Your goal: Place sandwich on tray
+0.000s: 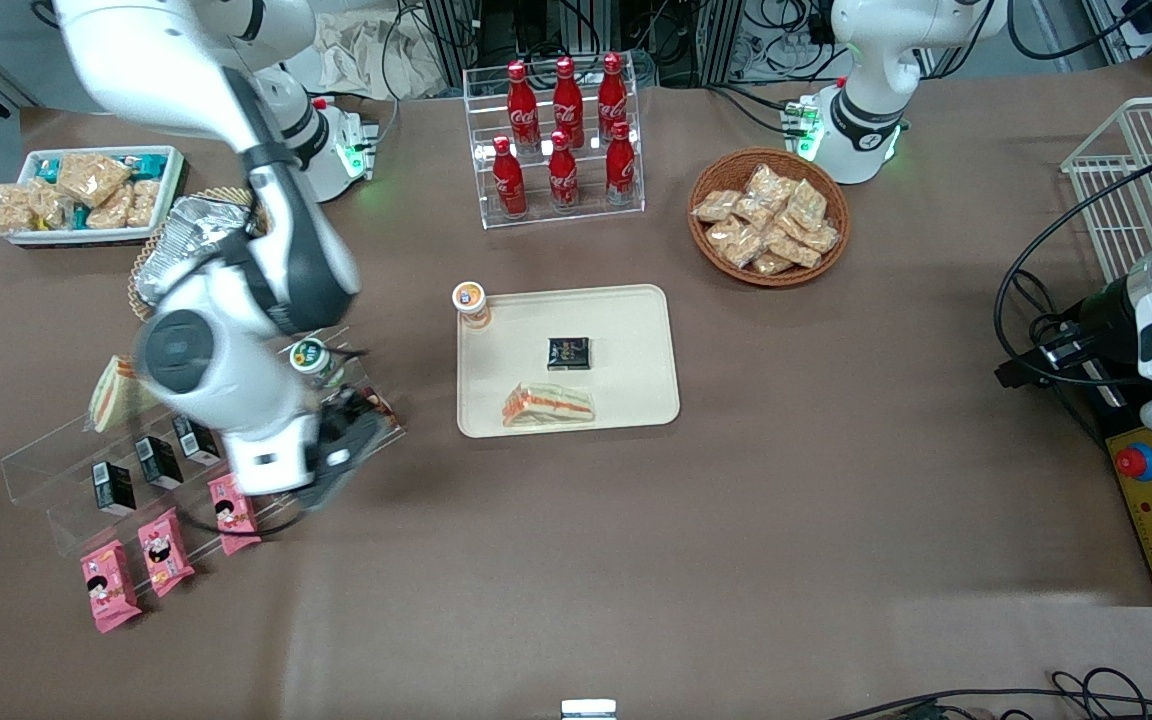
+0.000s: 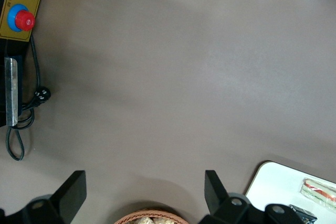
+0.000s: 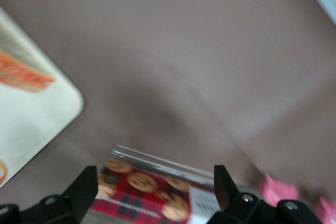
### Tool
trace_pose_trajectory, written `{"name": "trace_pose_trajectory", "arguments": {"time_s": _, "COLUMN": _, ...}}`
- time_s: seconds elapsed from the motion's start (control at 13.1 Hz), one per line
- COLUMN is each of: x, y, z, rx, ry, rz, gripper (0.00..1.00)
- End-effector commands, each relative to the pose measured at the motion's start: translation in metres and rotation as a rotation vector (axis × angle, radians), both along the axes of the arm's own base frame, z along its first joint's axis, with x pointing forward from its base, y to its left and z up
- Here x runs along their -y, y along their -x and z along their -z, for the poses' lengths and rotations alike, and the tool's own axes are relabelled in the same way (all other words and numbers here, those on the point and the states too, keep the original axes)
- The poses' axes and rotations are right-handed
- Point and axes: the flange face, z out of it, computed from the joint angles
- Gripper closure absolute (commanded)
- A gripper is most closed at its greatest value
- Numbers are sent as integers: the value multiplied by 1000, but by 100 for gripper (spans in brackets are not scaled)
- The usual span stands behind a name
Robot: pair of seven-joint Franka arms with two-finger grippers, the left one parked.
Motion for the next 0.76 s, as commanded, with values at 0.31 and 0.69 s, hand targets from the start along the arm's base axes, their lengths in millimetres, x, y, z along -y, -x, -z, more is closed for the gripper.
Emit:
{"name": "trace_pose_trajectory", "arguments": {"time_s": 0.31, "x": 120, "y": 14, "z": -66, "rx": -61, "ry": -4, "rz": 653, "gripper": 1}}
{"name": "trace_pose_trajectory", "arguments": {"time_s": 0.69, "x": 205, "y": 47, "z": -112, "rx": -109, "ry": -9, "rz": 831, "gripper": 2}}
